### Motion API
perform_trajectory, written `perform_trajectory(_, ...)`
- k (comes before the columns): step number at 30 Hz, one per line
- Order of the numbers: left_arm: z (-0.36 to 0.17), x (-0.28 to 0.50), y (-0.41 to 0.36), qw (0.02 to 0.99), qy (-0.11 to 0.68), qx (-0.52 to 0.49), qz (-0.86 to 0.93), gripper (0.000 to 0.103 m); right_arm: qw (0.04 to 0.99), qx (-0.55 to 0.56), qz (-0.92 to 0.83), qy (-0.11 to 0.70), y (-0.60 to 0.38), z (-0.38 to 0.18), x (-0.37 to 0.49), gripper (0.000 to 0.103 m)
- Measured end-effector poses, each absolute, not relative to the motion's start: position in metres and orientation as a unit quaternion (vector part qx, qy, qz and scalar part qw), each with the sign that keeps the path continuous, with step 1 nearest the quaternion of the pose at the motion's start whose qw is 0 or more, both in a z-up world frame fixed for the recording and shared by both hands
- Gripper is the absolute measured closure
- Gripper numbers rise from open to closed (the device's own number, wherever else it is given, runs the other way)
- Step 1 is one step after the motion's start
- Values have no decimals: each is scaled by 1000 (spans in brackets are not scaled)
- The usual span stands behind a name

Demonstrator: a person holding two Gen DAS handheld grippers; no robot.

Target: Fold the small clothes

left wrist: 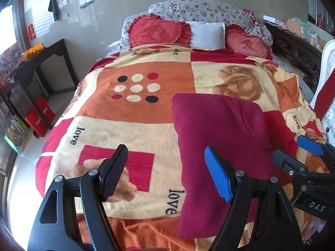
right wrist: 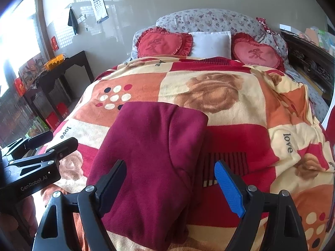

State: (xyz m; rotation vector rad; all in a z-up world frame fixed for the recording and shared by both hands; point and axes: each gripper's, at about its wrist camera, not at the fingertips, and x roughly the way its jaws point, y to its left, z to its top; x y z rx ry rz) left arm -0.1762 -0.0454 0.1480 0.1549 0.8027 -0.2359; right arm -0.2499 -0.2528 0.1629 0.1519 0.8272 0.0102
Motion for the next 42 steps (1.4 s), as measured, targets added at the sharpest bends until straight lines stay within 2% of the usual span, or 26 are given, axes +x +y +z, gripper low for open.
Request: perform_trajectory(42, 116, -125, -64, 880, 441, 36, -171, 27, 896, 69, -19, 439, -266, 136, -203, 19)
